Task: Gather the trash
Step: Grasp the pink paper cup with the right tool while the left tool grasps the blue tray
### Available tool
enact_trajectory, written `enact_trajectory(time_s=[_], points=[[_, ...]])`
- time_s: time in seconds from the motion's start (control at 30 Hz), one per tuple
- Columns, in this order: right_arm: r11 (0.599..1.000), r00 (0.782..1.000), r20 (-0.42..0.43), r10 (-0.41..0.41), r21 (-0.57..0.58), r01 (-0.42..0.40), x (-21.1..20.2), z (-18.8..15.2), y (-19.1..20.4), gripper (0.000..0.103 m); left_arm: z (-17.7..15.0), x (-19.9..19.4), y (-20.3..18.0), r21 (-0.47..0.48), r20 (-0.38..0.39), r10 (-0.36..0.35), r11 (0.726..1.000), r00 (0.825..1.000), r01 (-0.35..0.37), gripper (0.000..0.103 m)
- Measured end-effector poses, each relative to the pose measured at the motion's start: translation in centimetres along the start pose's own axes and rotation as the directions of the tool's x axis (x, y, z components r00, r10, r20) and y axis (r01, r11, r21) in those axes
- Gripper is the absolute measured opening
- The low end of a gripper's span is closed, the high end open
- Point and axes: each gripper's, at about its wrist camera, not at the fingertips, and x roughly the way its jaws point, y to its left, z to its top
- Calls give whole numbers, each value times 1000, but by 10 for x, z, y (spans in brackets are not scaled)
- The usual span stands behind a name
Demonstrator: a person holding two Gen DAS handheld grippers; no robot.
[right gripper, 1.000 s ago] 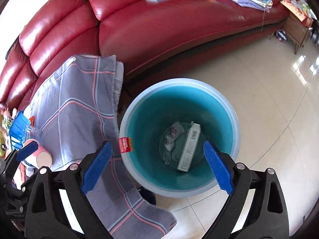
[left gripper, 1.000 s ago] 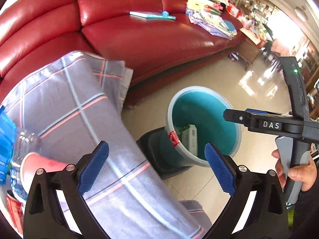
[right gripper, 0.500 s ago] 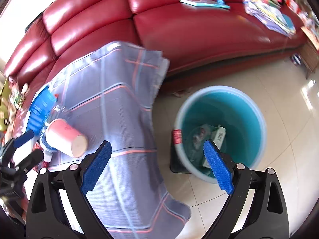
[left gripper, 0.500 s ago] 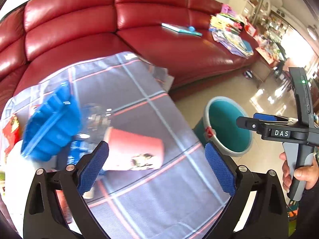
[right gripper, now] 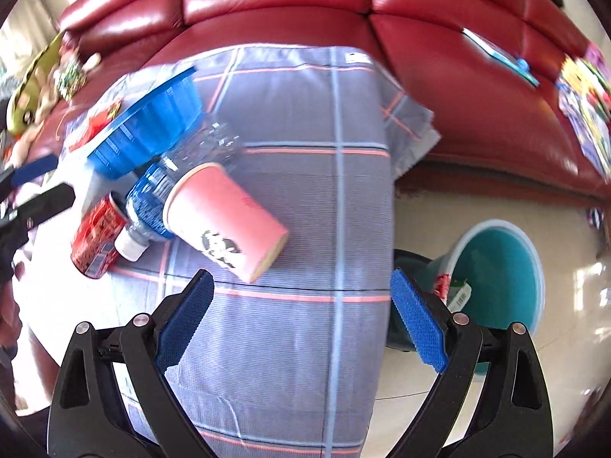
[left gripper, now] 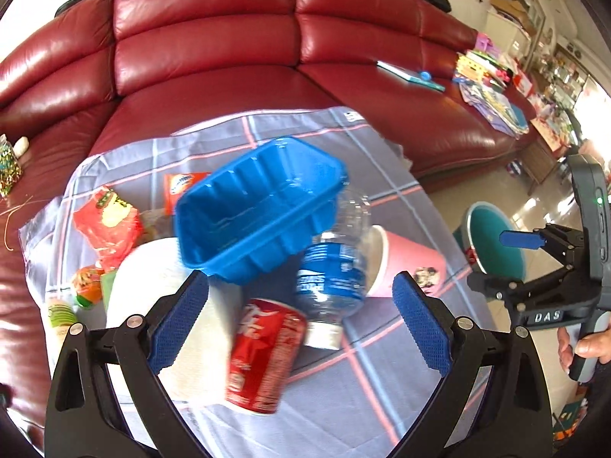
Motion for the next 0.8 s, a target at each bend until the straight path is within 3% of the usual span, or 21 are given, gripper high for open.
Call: enact_trajectory(time_s=[0.37, 0.67, 0.73, 0.8], points=[[977, 996, -60, -62, -208, 49, 35, 22, 48, 90, 13, 17, 32, 7, -20, 26, 1000, 999, -26, 97], [949, 993, -94, -68, -313, 35, 62, 33, 63, 90, 32, 47, 19, 163, -61, 30, 986, 998, -20, 96], [943, 993, -102, -64, -331, 27, 68, 34, 67, 90, 33, 56, 15, 194, -85, 18, 981, 996, -1, 84], [938, 993, -105, -59, -346, 19, 71, 34, 70, 89, 33, 66, 13, 198, -133, -13, 979, 991, 39, 51]])
